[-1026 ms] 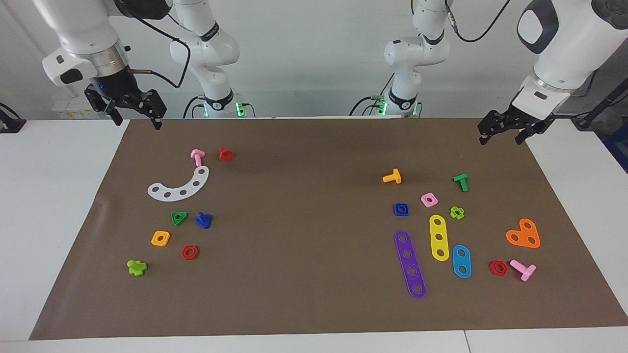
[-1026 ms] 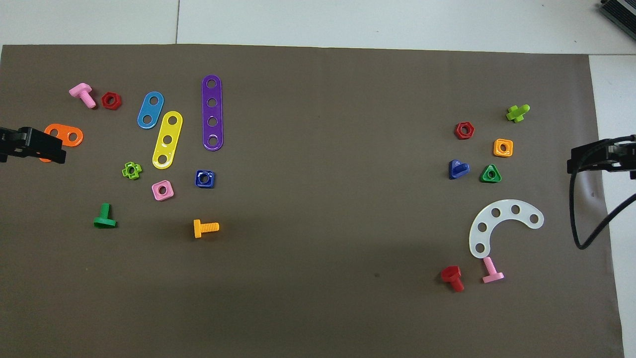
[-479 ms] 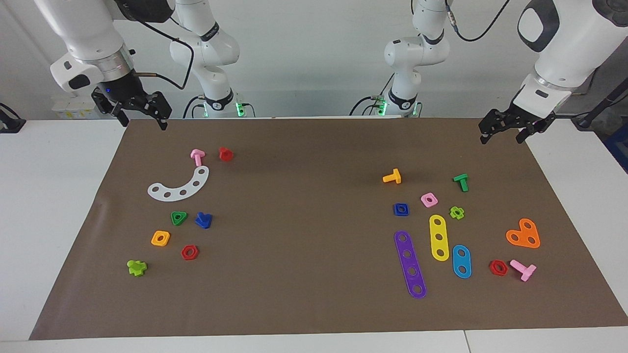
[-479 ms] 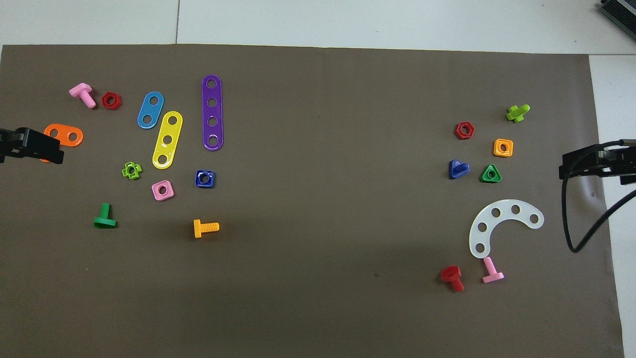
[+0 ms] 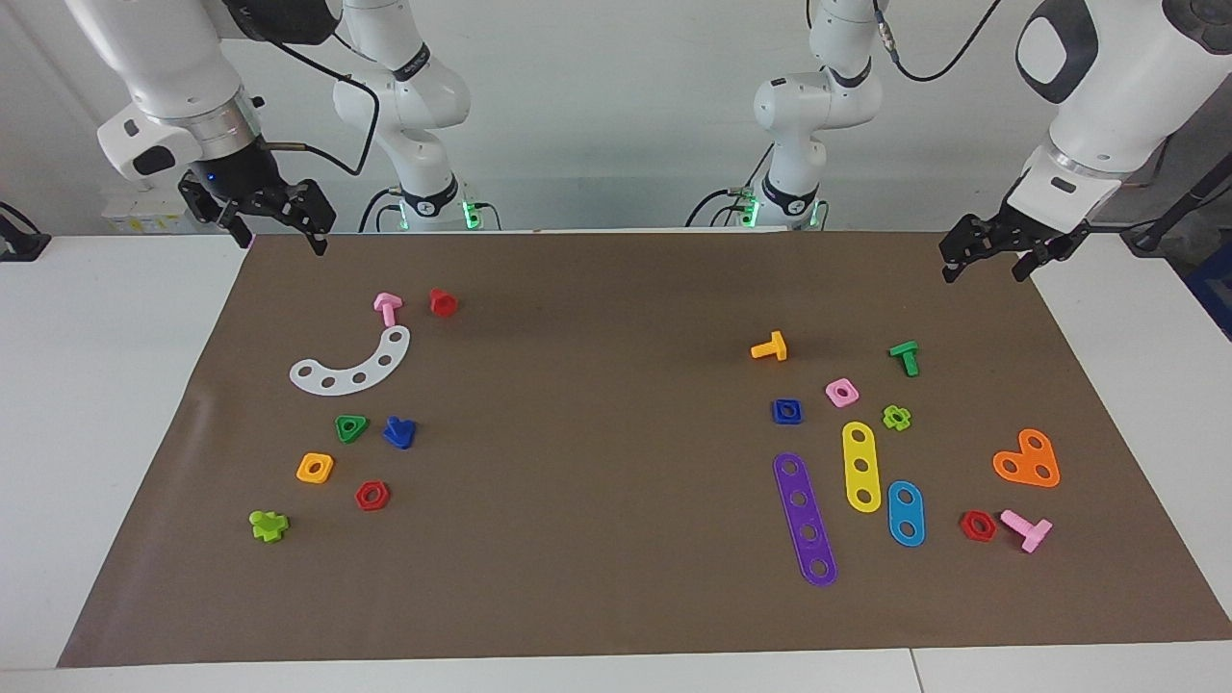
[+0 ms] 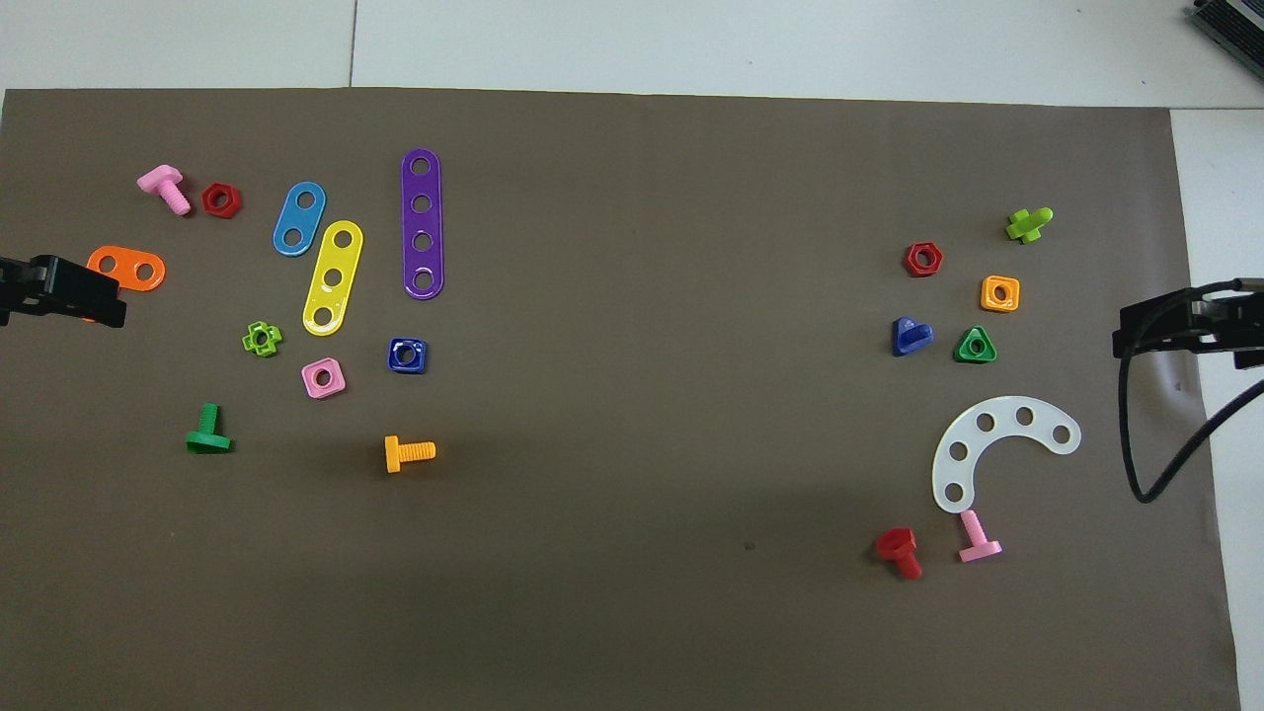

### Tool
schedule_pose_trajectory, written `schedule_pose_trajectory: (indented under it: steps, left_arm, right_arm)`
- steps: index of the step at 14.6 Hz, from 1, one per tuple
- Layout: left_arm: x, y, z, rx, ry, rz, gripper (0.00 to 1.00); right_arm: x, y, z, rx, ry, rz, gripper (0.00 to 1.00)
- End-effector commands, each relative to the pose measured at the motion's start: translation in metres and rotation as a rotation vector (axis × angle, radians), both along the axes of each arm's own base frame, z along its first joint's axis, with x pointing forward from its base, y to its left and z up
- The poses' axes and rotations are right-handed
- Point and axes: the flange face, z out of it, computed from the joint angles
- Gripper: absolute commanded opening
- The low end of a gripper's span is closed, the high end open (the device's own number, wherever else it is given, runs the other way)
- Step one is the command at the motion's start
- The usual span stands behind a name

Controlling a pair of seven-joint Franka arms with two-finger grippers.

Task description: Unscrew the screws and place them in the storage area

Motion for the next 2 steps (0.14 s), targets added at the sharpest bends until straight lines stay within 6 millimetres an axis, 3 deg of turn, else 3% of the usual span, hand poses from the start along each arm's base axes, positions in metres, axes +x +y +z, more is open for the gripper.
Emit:
schedule_pose_trajectory:
  steps: [1,2]
  left_arm:
    - [-0.0088,0.0024,0.0016,0.020,0.001,-0.002,1.00]
    - [-0.0087,0.0030,0.0017,0.019,0.000,-0.001,1.00]
  right_arm:
    - [-0.0082,-0.0022,0.0016,0.026,-0.001,0.011,1.00]
    - [-0.0082,-0.0014,0.0009,0.026,0.000,0.008,1.00]
